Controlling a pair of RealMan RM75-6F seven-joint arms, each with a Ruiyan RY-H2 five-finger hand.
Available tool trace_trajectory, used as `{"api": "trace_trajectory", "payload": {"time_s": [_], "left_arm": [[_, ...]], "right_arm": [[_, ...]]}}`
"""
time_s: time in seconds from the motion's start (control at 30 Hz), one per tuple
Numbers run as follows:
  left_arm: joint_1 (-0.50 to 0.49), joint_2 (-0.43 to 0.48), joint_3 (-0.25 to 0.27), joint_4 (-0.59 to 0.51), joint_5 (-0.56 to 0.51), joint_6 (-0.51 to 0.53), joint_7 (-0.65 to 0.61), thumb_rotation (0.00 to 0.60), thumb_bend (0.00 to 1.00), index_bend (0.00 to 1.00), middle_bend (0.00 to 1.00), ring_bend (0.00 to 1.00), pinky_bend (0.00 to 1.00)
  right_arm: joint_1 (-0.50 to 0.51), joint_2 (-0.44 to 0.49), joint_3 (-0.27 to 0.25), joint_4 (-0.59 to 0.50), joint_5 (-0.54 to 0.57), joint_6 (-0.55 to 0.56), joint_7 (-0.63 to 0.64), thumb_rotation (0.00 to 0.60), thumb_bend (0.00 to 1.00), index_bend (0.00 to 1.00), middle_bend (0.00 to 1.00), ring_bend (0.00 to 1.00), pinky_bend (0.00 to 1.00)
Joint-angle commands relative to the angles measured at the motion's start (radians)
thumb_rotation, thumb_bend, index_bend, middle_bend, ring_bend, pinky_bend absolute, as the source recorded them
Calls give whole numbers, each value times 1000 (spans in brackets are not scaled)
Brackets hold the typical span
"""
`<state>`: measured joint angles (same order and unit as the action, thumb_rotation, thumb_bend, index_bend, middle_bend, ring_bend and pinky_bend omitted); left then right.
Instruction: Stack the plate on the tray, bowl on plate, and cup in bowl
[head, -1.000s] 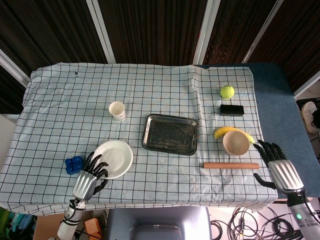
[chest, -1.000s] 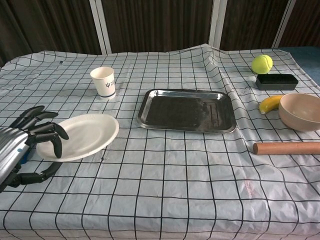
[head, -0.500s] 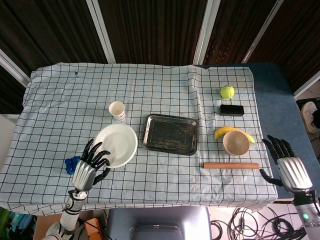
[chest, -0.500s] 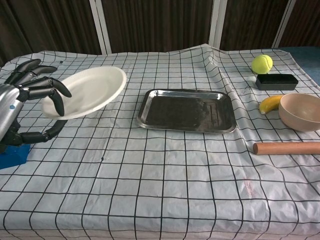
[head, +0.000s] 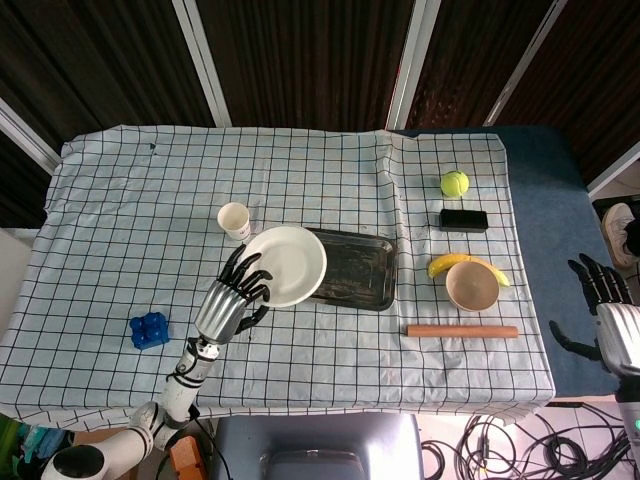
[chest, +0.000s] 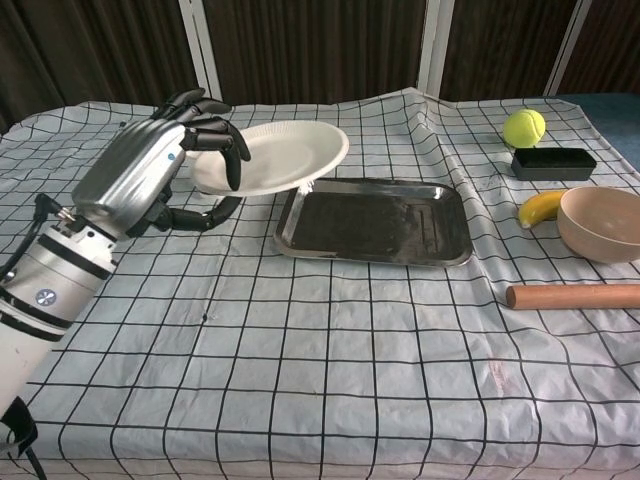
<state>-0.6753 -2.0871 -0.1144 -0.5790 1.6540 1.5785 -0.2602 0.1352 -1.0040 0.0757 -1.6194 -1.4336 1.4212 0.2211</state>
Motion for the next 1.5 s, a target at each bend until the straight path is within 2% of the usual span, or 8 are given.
{"api": "trace_trajectory", "payload": {"time_s": [0.03, 0.27, 0.67, 0.73, 0.87, 1.1, 1.33, 1.5], "left_arm": [[-43, -25, -15, 16, -19, -62, -5, 600, 526, 708, 390, 151, 48], [-107, -97, -27, 98, -51, -181, 36, 600, 521, 707, 387, 154, 46], [-137, -182, -24, 189, -87, -254, -58, 600, 515, 683, 380, 154, 46], [-142, -182, -21, 189, -98, -285, -59, 600, 491, 629, 369, 150, 46], [-148, -182, -17, 193, -115, -327, -57, 600, 390, 341, 307, 115, 44], [-152, -182, -26, 190, -154, -357, -18, 600, 363, 43, 226, 63, 33], [-151, -182, -36, 199, -199, -446, 142, 600, 330, 0, 12, 0, 0], [-142, -149, -47, 124, -212, -438, 259, 600, 333, 0, 0, 0, 0]], "right_arm": [[-19, 15, 33, 13, 41, 27, 67, 600, 242, 0, 0, 0, 0], [-39, 33, 57, 24, 63, 40, 152, 600, 241, 0, 0, 0, 0], [-75, 33, 110, 45, 108, 95, 223, 600, 241, 0, 0, 0, 0], [-80, 30, 116, 44, 117, 101, 221, 600, 241, 0, 0, 0, 0], [-83, 35, 112, 39, 107, 92, 222, 600, 242, 0, 0, 0, 0], [-93, 32, 121, 34, 109, 106, 211, 600, 241, 0, 0, 0, 0], [-93, 25, 109, 28, 75, 108, 173, 600, 241, 0, 0, 0, 0], [-87, 19, 103, 18, 64, 98, 137, 600, 241, 0, 0, 0, 0]]}}
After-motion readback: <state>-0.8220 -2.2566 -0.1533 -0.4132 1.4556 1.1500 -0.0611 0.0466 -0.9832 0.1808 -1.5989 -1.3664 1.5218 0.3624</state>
